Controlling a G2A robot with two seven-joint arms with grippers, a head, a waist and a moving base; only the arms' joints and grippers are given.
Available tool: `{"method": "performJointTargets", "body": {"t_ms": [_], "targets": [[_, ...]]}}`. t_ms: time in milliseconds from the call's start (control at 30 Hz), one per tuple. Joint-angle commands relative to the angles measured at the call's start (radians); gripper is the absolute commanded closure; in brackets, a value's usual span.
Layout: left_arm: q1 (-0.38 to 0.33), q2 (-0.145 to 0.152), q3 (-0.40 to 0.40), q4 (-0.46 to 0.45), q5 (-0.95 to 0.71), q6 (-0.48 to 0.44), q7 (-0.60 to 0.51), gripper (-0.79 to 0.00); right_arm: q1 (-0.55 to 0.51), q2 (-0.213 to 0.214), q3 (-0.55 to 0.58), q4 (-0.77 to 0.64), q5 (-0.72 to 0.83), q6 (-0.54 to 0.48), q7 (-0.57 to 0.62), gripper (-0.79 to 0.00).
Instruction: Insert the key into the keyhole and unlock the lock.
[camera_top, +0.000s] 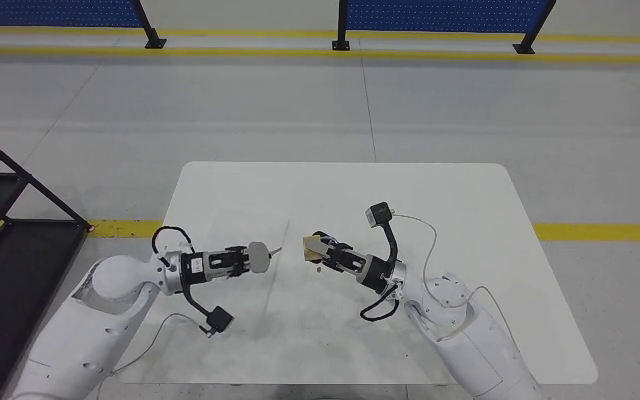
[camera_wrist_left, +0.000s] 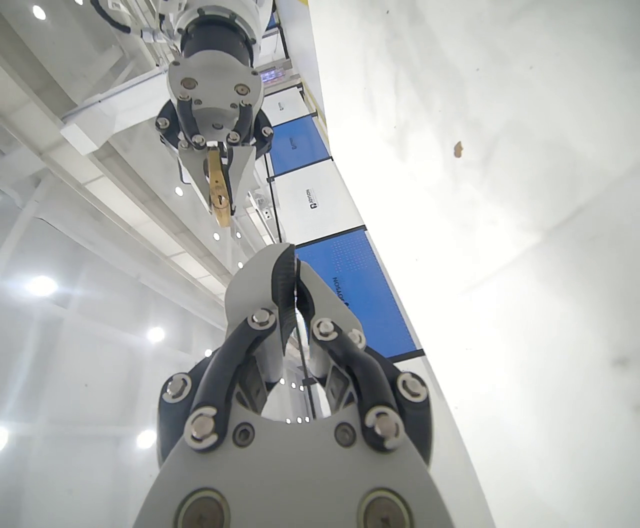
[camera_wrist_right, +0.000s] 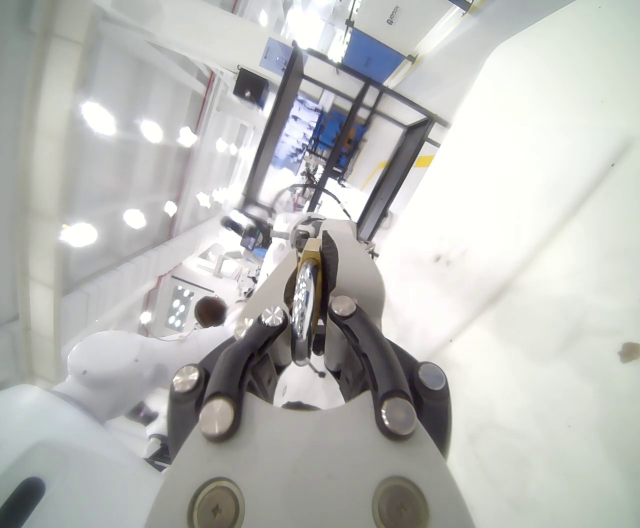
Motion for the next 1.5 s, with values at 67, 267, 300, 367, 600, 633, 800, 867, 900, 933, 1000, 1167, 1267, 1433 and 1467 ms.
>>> {"method": "performJointTargets", "body": {"t_ms": [67, 267, 300, 367, 600, 633, 800, 867, 900, 933, 1000, 1167, 1267, 1433, 1467], "targets": [[0.018, 0.003, -0.017, -0.012, -0.016, 0.064, 0.032, 0.0, 0.0, 0.0, 0.0, 0.0, 0.0, 0.0, 0.0, 0.0], [0.034, 0.008, -0.039, -0.019, -0.026, 0.11, 0.097, 0.0, -0.01, 0.0, -0.002, -0.003, -0.005, -0.003, -0.005, 0.0], [0.035, 0.009, -0.041, -0.018, -0.022, 0.112, 0.104, 0.0, -0.013, 0.001, -0.001, -0.001, -0.009, -0.008, 0.0, 0.0], [0.035, 0.01, -0.042, -0.018, -0.025, 0.114, 0.115, 0.0, -0.018, 0.002, 0.001, 0.01, -0.02, -0.013, 0.009, 0.0], [0.039, 0.01, -0.036, -0.015, -0.012, 0.133, 0.133, 0.0, -0.022, 0.0, -0.015, 0.043, -0.028, -0.016, 0.009, 0.0], [0.039, 0.01, -0.035, -0.013, -0.012, 0.135, 0.138, 0.0, -0.023, -0.001, -0.019, 0.047, -0.026, -0.018, 0.008, 0.0], [0.03, 0.009, -0.017, -0.014, -0.012, 0.136, 0.153, 0.0, -0.017, -0.007, -0.048, 0.065, -0.037, -0.03, 0.007, 0.0], [0.025, 0.008, -0.007, -0.013, -0.011, 0.135, 0.155, 0.0, -0.013, -0.01, -0.057, 0.07, -0.039, -0.035, 0.005, 0.0], [0.022, 0.007, -0.001, -0.013, -0.009, 0.135, 0.156, 0.0, -0.01, -0.011, -0.06, 0.073, -0.04, -0.039, 0.005, 0.0], [0.019, 0.006, 0.005, -0.013, -0.007, 0.134, 0.157, 0.0, -0.008, -0.011, -0.064, 0.076, -0.04, -0.042, 0.009, 0.0], [0.012, 0.005, 0.014, -0.014, -0.004, 0.133, 0.162, 0.0, -0.002, -0.013, -0.067, 0.082, -0.04, -0.045, 0.013, 0.0], [-0.004, 0.003, 0.034, -0.011, 0.009, 0.125, 0.169, 0.0, 0.002, -0.013, -0.067, 0.084, -0.03, -0.057, 0.028, 0.0], [-0.011, 0.002, 0.043, -0.013, 0.01, 0.122, 0.172, 0.0, 0.002, -0.012, -0.065, 0.084, -0.03, -0.06, 0.037, 0.0], [-0.019, 0.002, 0.047, -0.009, 0.018, 0.122, 0.161, 0.0, 0.002, -0.012, -0.064, 0.081, -0.035, -0.065, 0.05, 0.0], [-0.019, 0.001, 0.048, -0.008, 0.018, 0.12, 0.156, 0.0, 0.003, -0.011, -0.064, 0.08, -0.038, -0.065, 0.053, 0.0]]}}
